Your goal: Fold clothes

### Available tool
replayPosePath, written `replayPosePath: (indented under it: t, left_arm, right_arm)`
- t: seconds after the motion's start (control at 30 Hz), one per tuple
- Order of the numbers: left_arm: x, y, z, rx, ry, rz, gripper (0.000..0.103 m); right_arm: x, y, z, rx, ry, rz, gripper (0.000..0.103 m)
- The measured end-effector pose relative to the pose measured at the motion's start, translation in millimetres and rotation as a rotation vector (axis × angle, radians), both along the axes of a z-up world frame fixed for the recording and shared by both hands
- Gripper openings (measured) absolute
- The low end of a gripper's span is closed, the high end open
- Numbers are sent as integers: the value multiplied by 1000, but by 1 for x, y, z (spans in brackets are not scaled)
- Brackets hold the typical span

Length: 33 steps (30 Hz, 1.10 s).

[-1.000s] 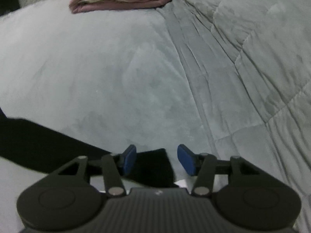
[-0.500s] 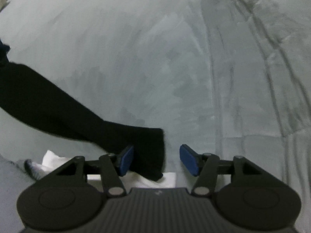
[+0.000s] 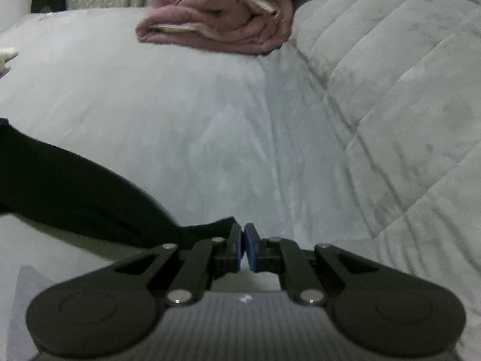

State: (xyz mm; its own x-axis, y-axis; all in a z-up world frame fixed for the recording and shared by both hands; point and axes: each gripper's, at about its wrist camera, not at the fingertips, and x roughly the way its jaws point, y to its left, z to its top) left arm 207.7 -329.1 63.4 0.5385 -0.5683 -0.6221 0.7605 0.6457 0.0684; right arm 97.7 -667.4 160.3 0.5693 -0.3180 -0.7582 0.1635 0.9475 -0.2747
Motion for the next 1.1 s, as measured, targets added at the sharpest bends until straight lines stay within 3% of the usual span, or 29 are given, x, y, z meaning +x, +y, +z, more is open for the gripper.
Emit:
replayPosePath:
  t: [0.1,0.23,0.3,0.37,0.53,0.57,0.63,0.7,0.73,0.8,1.0,1.07,1.1]
  left_arm:
    - [0,2,2,-44,-4,43,1]
    - [0,6,7,-111,-11,72,1]
    - [2,6,5,-107,-27,95,1]
    - [6,6,1,-102,-23,130,1]
    - [30,-7,-29,-52,81,236,1]
    - [31,-11,-35,-40,84,240,1]
    - [32,-14,-40,-43,98,243,1]
    - [31,-15,-43,-53,105,242,1]
    - [32,-16,-43,-52,104,243,1]
    - [32,-16,-45,-53,111,253,2]
    - [30,-10,-43,-68,118,269,2]
    - [29,-8,-44,-71,121,274,2]
    - [28,-7,-44,-74,122,276,2]
  right_arm:
    - [-5,-2,10,27,-38,-36,5]
    - [-10,-8,24,163,-117,-105,5]
    - [-10,-15,26,228,-127,-132,5]
    - [-1,-25,12,275,-80,-180,5]
    - [30,-60,-41,356,99,-351,11]
    - [31,-62,-41,348,78,-338,13]
    - [28,-53,-34,278,23,-258,29]
    - [27,-24,-32,130,62,-54,52]
    - [28,-11,-35,65,103,45,53]
    - [33,9,-46,-14,203,175,49]
    - [57,53,-72,-58,413,414,34]
    - [66,60,-90,-105,494,411,27]
    - [72,58,-101,-125,536,382,19]
